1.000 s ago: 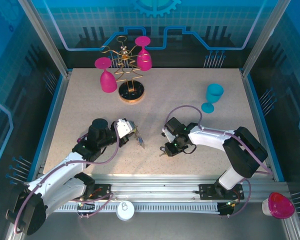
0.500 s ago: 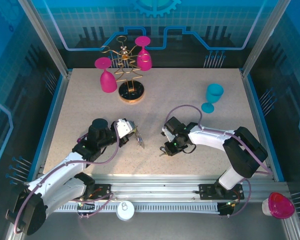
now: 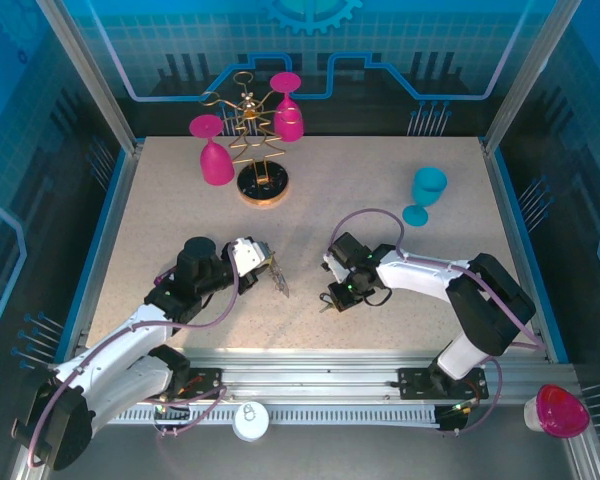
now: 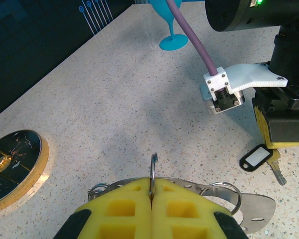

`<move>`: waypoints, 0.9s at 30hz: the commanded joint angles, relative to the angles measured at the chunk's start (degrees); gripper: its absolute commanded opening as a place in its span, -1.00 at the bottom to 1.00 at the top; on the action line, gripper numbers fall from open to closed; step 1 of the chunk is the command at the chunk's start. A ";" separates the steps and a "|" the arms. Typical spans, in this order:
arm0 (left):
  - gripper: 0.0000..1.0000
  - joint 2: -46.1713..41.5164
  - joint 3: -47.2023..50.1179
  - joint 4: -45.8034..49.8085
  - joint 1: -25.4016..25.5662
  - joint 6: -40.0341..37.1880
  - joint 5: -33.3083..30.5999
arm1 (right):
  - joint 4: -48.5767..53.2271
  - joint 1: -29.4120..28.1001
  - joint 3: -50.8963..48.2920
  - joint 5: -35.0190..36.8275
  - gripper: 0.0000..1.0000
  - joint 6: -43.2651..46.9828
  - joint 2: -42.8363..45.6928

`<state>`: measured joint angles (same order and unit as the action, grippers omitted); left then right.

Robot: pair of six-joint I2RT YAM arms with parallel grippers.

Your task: Put the keys on the keyring

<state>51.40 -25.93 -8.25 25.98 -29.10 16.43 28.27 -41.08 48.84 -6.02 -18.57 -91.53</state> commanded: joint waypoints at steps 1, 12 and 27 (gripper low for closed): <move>-1.00 0.20 -2.19 -0.19 -0.31 -1.05 2.21 | 0.75 0.58 1.26 0.46 -1.00 -0.15 1.13; -1.00 0.11 -2.51 -0.23 -0.31 -1.07 4.07 | 1.29 -1.31 1.03 4.59 -1.00 10.45 14.79; -1.00 7.72 -12.50 7.07 5.64 0.31 12.99 | -13.12 1.96 -3.92 -16.82 -1.00 27.44 33.36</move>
<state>57.28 -34.81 -3.29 29.87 -29.02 26.41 18.98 -40.12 45.80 -15.42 4.49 -59.64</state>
